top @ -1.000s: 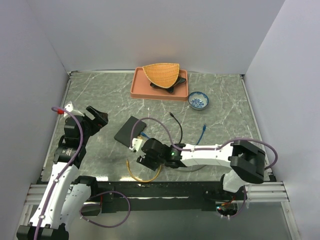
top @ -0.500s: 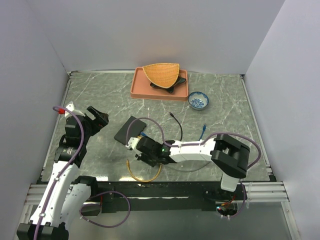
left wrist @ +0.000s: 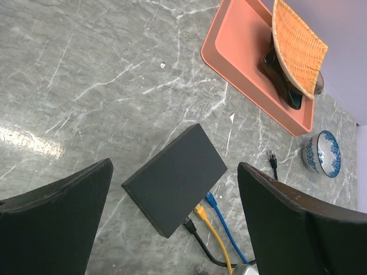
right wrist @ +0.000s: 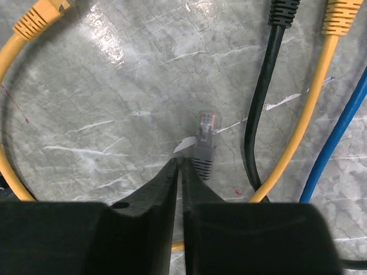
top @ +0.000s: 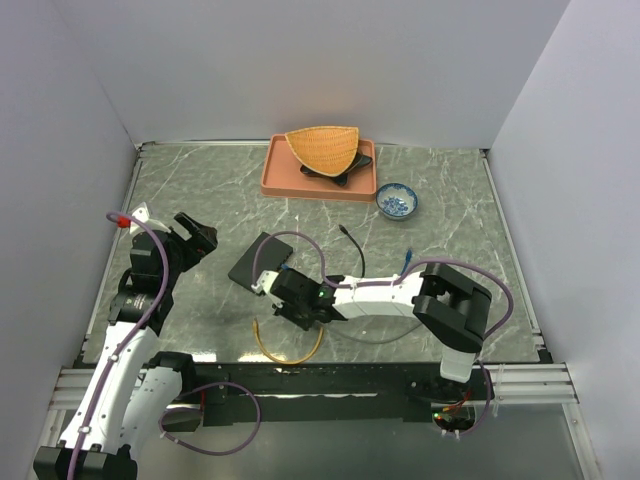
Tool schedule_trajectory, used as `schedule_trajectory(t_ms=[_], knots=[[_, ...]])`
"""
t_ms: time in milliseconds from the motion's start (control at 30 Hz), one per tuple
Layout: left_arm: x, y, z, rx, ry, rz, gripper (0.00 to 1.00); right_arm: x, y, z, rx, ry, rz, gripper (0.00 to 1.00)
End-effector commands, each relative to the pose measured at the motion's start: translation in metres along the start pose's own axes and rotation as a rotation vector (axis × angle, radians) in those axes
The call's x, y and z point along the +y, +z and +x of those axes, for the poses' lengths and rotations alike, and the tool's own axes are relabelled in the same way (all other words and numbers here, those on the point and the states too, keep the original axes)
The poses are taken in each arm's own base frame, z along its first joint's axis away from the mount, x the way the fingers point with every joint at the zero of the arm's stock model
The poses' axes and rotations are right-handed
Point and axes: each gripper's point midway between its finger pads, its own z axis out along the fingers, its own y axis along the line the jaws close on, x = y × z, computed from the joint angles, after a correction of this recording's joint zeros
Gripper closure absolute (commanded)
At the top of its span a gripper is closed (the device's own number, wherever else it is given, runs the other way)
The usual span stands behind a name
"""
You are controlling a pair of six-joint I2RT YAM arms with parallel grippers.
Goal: Insert the plug into the switch port
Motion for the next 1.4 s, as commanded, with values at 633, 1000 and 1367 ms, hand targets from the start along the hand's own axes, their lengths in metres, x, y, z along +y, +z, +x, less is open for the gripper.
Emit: schedule_trajectory(t_ms=[633, 1000, 1367], knots=[[-0.014, 0.002, -0.008, -0.011, 0.02, 0.06, 0.04, -0.029, -0.059, -0.034, -0.191, 0.055, 0.028, 1.0], [-0.02, 0.006, -0.001, 0.021, 0.015, 0.097, 0.04, -0.027, -0.065, -0.031, -0.191, 0.056, -0.032, 0.72], [-0.017, 0.007, 0.0, 0.019, 0.018, 0.085, 0.04, -0.02, -0.033, -0.021, -0.074, 0.096, -0.057, 0.48]])
